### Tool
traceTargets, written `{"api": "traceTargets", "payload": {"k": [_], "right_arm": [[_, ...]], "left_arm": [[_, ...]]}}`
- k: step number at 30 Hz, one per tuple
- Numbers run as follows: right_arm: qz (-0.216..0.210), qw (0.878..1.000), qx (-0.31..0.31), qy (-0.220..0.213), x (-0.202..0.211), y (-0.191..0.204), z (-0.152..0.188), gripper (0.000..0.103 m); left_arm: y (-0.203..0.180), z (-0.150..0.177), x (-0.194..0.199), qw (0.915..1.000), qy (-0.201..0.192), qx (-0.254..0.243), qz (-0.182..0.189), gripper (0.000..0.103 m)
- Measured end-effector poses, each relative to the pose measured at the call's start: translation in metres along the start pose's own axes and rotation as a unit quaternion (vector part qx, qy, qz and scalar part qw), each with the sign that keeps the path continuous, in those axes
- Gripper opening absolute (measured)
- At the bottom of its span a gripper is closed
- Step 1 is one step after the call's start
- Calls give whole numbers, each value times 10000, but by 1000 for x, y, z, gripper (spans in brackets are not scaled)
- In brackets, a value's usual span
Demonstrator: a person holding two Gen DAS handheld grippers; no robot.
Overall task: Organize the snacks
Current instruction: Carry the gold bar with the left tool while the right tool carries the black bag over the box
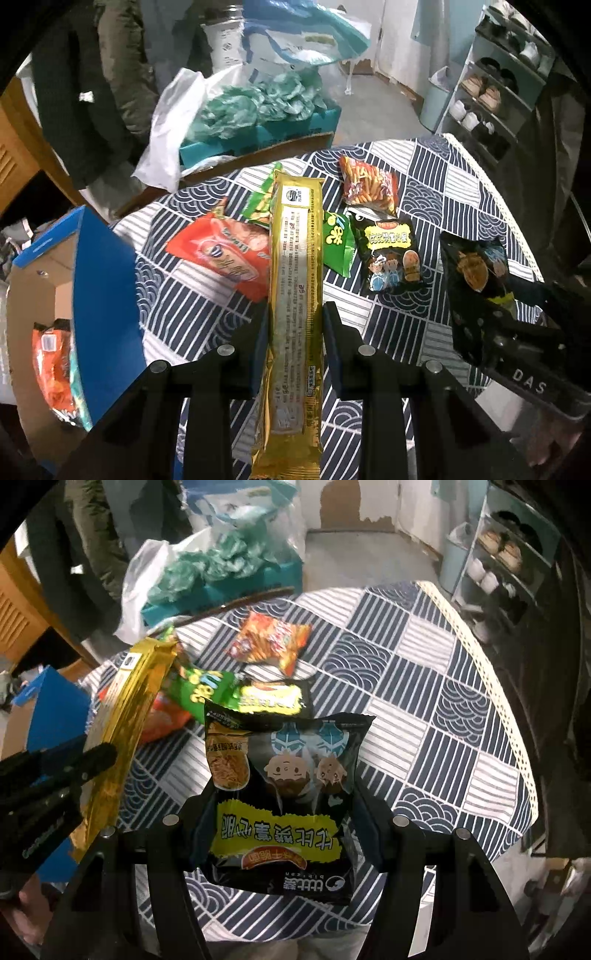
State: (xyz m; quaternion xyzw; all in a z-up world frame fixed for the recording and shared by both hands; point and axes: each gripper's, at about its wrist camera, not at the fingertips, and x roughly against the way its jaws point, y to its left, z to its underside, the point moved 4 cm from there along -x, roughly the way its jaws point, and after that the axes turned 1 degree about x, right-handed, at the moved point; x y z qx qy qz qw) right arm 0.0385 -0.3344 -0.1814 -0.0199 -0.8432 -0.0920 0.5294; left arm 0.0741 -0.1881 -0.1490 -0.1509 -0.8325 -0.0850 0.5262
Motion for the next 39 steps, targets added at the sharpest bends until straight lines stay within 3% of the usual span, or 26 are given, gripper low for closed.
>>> {"api": "traceTargets", "payload": {"k": [12, 21, 39], "right_arm": [[-240, 9985, 370, -315, 33, 45, -9, 64], [-471, 9943, 829, -469, 51, 101, -13, 64], [-957, 9819, 1553, -499, 62, 219, -18, 64]], "left_arm": [[42, 20, 52, 9993, -225, 293, -36, 28], [86, 37, 89, 9968, -453, 651, -67, 28], [188, 71, 129, 9847, -791, 1529, -273, 28]]}}
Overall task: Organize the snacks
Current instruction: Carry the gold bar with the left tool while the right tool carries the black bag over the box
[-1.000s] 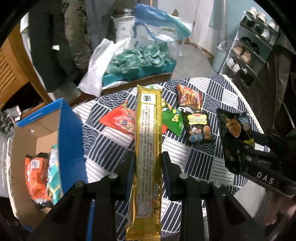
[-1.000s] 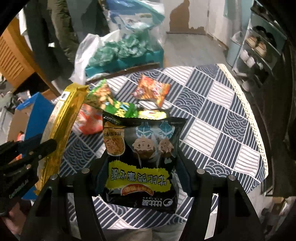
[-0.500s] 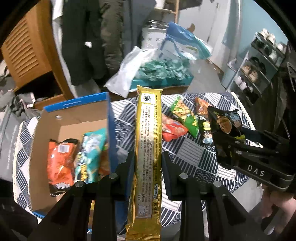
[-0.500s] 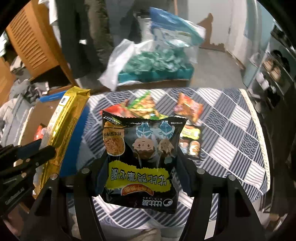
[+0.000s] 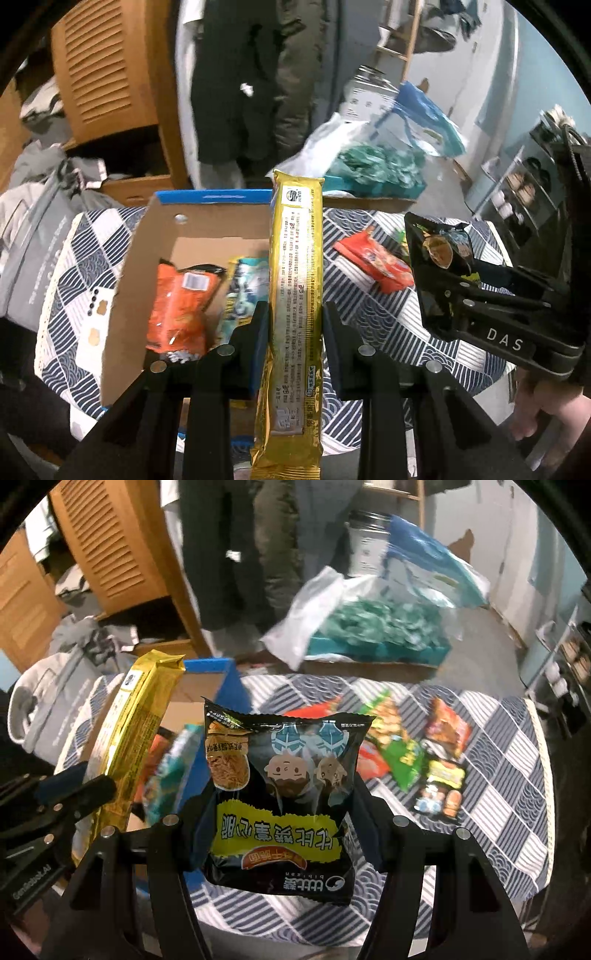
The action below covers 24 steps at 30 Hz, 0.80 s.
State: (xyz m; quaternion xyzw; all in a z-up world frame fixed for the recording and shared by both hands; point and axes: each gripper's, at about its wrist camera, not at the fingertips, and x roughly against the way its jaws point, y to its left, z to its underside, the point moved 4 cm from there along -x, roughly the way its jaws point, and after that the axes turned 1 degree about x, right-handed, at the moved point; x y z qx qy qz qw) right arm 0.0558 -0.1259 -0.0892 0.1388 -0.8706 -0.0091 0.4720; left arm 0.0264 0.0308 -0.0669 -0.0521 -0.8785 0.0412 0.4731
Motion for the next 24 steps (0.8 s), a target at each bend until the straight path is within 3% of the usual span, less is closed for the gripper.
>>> {"api": "traceTargets", "payload": {"k": [14, 24], "right_arm": [[-422, 9980, 395, 262, -38, 76, -13, 64], [-692, 9953, 513, 451, -64, 112, -20, 64]], "left_arm": [[73, -2, -6, 9976, -109, 534, -434, 28], [105, 0, -29, 9940, 87, 849, -678, 29]]}}
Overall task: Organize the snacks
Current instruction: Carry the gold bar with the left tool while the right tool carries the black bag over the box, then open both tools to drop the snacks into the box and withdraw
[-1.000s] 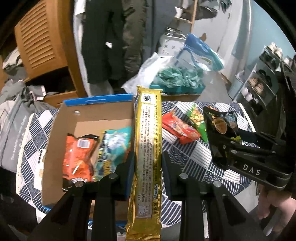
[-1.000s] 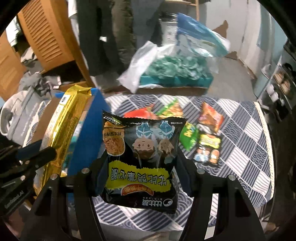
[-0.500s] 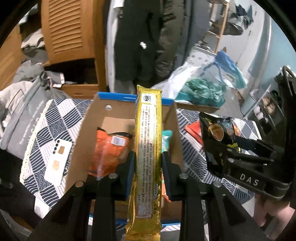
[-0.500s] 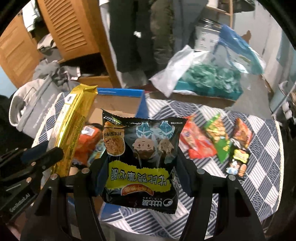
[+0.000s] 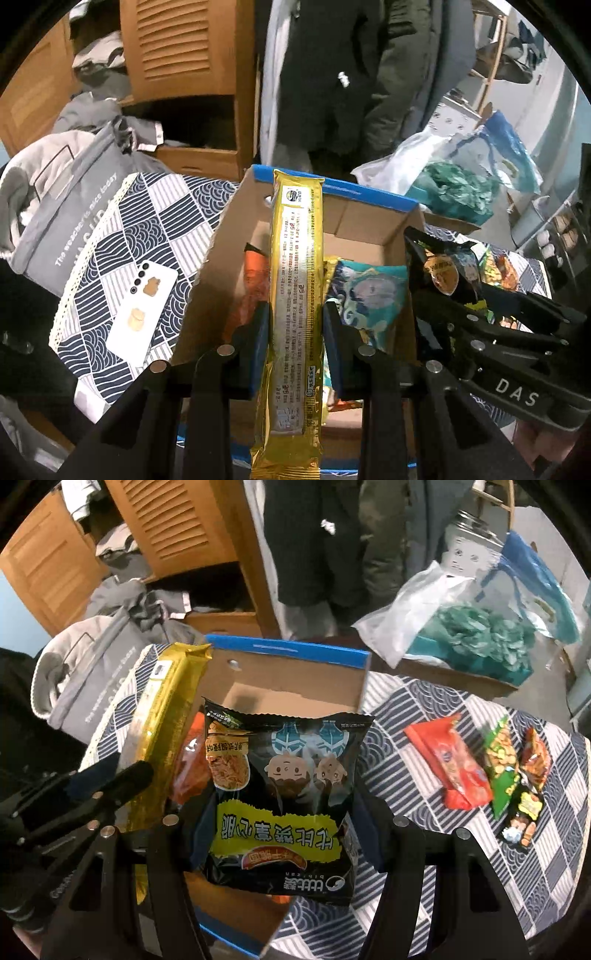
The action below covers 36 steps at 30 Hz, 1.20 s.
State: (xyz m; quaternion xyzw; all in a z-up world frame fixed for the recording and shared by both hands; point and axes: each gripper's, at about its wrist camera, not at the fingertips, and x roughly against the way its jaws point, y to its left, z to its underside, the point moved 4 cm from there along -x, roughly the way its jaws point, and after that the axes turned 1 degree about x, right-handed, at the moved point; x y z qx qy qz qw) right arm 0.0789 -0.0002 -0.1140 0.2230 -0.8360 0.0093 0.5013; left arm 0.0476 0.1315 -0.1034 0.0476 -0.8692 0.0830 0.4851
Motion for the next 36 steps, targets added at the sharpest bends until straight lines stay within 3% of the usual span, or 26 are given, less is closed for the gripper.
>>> {"api": "traceTargets", "payload": {"k": [8, 13, 15, 17, 28, 34, 36], "right_arm": [[-15, 9999, 85, 89, -16, 10, -7, 65], [-144, 9997, 86, 158, -23, 16, -10, 66], [-147, 9997, 47, 189, -25, 17, -10, 72], [-95, 9998, 19, 145, -24, 16, -11, 76], [26, 9998, -188, -20, -9, -6, -13, 80], [169, 9995, -248, -101, 3, -27, -7, 80], [200, 9993, -285, -107, 6, -33, -6, 80]], "left_arm": [[14, -1, -15, 9996, 167, 232, -83, 29], [16, -4, -9, 9994, -61, 192, -264, 29], [19, -5, -8, 9994, -104, 205, -277, 42], [23, -7, -6, 9990, -178, 277, -286, 46], [18, -5, -6, 9992, -97, 262, -298, 48], [4, -5, -4, 9996, -56, 176, -235, 52], [-3, -5, -3, 9997, -39, 149, -195, 58]]}}
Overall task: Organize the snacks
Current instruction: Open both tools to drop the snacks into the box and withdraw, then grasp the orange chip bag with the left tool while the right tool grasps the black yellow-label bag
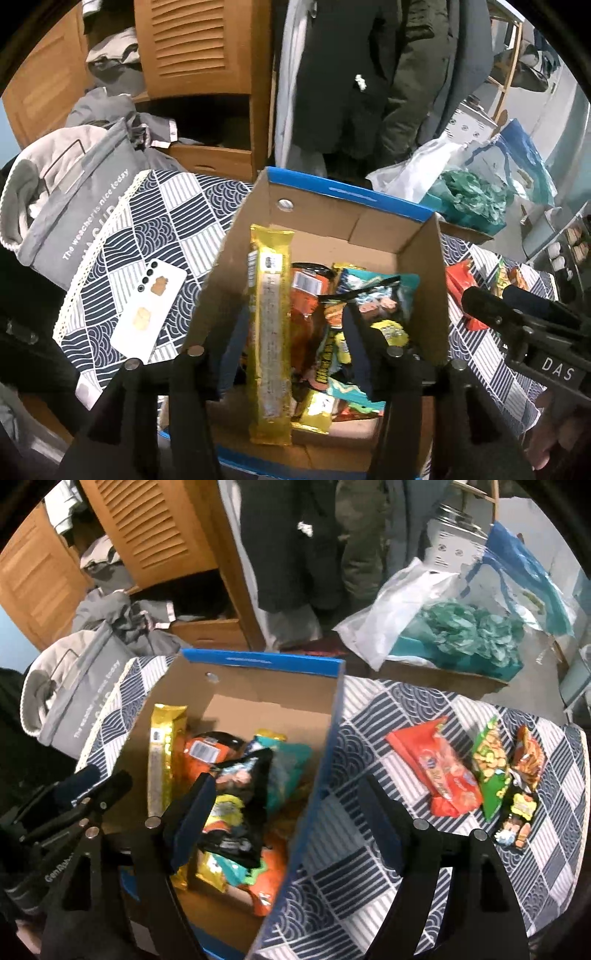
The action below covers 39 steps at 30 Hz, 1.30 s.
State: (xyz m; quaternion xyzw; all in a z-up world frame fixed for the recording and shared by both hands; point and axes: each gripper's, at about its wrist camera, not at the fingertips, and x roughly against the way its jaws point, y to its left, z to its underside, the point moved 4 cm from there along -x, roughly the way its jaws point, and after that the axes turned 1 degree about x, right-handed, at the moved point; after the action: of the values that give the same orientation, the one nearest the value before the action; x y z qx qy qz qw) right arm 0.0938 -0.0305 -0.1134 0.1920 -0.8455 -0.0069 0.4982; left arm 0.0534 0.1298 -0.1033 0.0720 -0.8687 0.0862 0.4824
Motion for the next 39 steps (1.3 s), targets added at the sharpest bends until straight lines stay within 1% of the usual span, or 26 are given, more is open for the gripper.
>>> {"api": "traceTargets", "payload": {"k": [2, 6, 12, 16, 17, 18, 20, 22, 26, 29, 31, 39], "right_arm": [[32, 10000, -74, -25, 4, -10, 2, 80], [140, 9998, -156, -54, 9, -26, 5, 80], [271, 9990, -350, -64, 16, -57, 13, 80], [354, 9983, -448, -85, 23, -77, 18, 80], [378, 9982, -465, -90, 24, -82, 19, 81], [391, 9981, -478, -93, 25, -86, 19, 81], [475, 9973, -542, -113, 28, -99, 22, 84], [535, 9966, -614, -107, 30, -110, 25, 84], [628, 9953, -735, -74, 31, -132, 31, 84], [696, 9942, -819, -19, 32, -151, 37, 85], [768, 9932, -872, 19, 33, -164, 42, 85], [996, 9882, -1145, 214, 30, -219, 57, 86]], "left_arm": [[-7, 0, 2, 10000, -17, -34, 30, 60], [-21, 1, 3, 9999, -16, -156, 59, 60], [-43, 1, 4, 9994, 109, -195, 264, 60], [-61, 0, 4, 9990, 134, -290, 307, 61], [-65, -1, 3, 9989, 146, -310, 316, 63], [-69, -1, 3, 9988, 157, -332, 325, 67], [-79, -1, 2, 9986, 157, -379, 341, 72], [-89, -1, 1, 9983, 155, -451, 325, 72], [-109, -2, -4, 9975, 273, -565, 330, 72], [-126, -1, -6, 9968, 283, -668, 349, 80], [-138, 0, -8, 9959, 272, -793, 325, 80], [-181, 9, -28, 9908, 510, -1232, 241, 80]]}}
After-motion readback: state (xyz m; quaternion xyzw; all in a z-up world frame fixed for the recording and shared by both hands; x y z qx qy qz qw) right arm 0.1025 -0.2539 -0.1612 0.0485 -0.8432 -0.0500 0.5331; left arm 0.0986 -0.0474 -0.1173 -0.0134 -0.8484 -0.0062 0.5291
